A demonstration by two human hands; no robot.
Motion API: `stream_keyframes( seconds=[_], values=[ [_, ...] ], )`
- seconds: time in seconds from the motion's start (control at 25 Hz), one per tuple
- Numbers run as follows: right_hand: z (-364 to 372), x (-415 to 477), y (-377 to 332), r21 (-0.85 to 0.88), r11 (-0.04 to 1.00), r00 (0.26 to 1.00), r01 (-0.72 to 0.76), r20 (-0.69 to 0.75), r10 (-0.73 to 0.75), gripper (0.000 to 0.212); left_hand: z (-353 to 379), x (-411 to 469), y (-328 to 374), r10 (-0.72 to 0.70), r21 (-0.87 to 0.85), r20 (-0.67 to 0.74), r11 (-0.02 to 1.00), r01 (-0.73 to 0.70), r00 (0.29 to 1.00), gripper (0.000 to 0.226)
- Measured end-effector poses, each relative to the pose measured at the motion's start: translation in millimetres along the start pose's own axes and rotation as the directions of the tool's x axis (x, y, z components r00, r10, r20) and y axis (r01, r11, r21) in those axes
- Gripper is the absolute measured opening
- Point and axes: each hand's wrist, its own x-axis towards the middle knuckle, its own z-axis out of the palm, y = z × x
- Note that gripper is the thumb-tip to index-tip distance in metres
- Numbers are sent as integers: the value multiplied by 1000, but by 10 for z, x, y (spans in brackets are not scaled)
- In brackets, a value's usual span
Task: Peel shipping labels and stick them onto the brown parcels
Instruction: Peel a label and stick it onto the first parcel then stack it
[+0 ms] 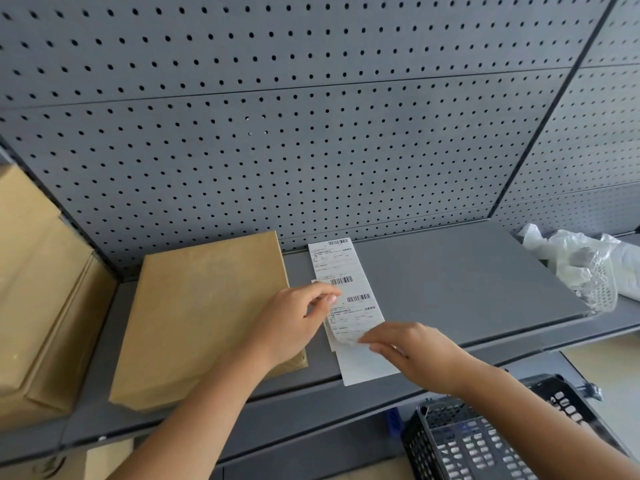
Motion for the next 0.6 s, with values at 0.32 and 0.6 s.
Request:
stream_keyframes(
  seconds=[0.32,0.6],
  values=[
    [-401,85,-270,450,893,829,23,-507,235,6,6,31,-22,-68,-195,-6,979,65,998,32],
    [-388,-14,-655,264,901,732,343,-677,-81,11,-88,86,21,-237,-655,-41,740,153,971,45]
  ],
)
